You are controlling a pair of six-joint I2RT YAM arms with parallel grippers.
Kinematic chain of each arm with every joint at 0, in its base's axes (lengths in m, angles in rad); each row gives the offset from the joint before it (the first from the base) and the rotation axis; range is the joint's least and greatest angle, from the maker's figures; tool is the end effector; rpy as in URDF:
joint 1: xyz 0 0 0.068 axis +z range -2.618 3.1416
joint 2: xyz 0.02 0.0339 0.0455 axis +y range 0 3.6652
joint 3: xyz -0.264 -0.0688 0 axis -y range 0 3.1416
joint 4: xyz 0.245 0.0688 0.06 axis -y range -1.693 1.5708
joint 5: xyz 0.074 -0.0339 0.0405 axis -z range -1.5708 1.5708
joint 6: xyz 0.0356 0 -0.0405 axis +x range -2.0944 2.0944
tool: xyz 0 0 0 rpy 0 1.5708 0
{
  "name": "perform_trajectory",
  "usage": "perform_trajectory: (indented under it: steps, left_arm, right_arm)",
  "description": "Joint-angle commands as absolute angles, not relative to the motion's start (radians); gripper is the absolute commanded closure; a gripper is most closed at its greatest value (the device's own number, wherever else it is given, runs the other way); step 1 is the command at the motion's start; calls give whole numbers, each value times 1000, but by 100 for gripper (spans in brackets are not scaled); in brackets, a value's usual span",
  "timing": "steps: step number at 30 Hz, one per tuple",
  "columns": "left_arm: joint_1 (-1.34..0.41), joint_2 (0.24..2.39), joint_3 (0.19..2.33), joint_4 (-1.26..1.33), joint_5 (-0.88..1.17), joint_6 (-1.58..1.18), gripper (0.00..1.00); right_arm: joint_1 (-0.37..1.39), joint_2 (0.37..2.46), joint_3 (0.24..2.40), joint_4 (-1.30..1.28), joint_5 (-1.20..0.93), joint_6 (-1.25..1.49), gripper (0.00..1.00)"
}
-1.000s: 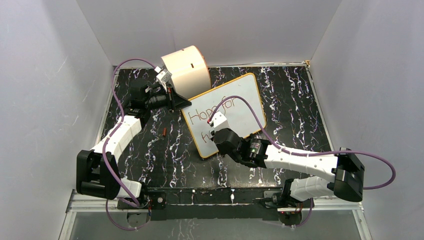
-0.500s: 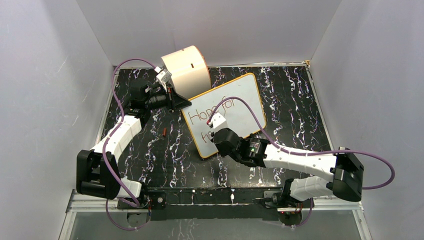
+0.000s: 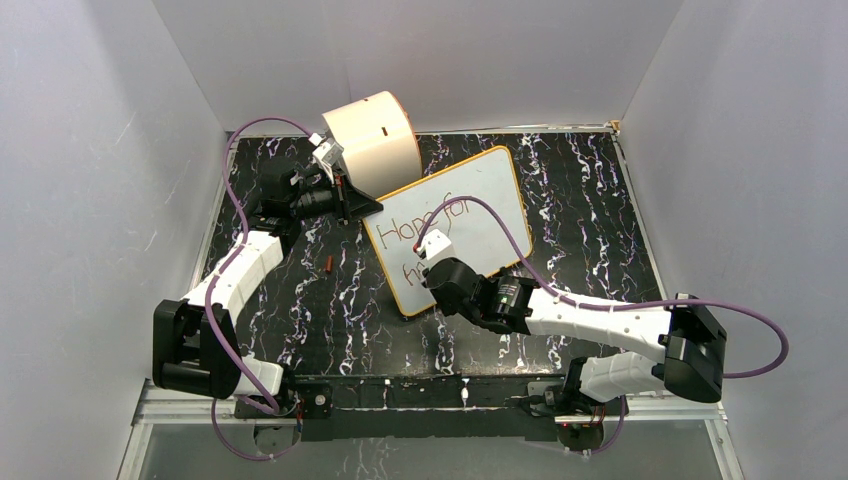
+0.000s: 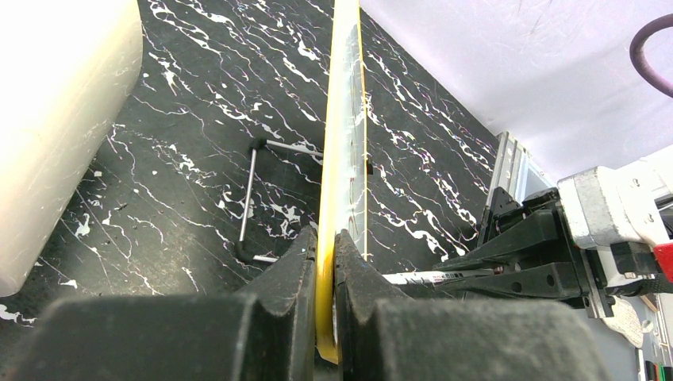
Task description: Write a sentence on the whiteboard
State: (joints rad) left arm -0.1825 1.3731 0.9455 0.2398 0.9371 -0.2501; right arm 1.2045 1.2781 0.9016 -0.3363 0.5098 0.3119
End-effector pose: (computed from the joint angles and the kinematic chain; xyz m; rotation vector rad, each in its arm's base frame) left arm 0.2990 -0.0844 0.3076 0.6452 1.6987 -1.1263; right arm 0.1141 0.2489 0.2633 -0.7053 2.0747 0.2727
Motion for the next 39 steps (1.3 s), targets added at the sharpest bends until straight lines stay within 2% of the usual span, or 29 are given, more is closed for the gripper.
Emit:
perform_trajectory:
  steps: [1, 10, 39]
  left_arm:
    - [-201, 1405, 934, 166, 891, -192, 100]
    - [-201, 1406, 934, 164, 891, -192, 100]
    - [-201, 1409, 936, 163, 894, -192, 100]
  right_arm:
    - [1198, 1280, 905, -370, 523, 323, 100]
    - [1197, 1276, 915, -401, 566, 320, 100]
    - [1174, 1250, 928, -235, 591, 259, 100]
